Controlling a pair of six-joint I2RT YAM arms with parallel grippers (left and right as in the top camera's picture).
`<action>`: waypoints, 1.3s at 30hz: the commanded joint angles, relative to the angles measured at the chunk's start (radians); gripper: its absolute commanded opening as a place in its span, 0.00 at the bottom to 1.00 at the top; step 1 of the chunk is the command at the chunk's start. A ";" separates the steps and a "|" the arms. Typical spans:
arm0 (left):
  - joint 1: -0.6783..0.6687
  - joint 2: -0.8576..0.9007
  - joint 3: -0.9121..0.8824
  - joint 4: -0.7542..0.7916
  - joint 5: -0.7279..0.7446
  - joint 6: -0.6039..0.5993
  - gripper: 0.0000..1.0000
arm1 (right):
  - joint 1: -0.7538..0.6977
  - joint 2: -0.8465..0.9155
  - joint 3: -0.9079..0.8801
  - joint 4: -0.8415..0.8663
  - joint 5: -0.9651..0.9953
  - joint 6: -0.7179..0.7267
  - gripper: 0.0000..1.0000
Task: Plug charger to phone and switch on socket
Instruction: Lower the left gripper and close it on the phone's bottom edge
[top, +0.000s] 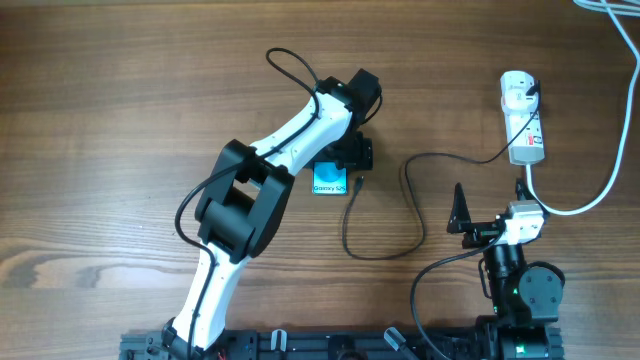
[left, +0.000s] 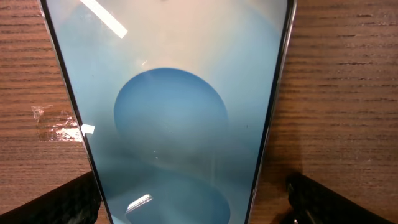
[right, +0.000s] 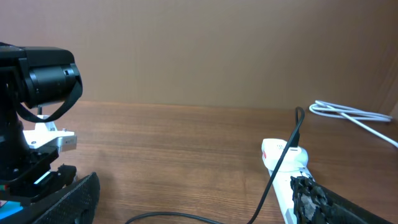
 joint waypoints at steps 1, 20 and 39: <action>0.023 0.057 -0.022 0.006 -0.074 0.004 1.00 | 0.004 -0.005 -0.001 0.002 0.006 0.004 1.00; 0.034 0.057 -0.022 0.005 -0.077 0.031 1.00 | 0.004 -0.005 -0.001 0.002 0.007 0.004 1.00; 0.034 0.057 -0.022 0.005 -0.079 0.031 0.75 | 0.004 -0.005 -0.001 0.002 0.007 0.003 1.00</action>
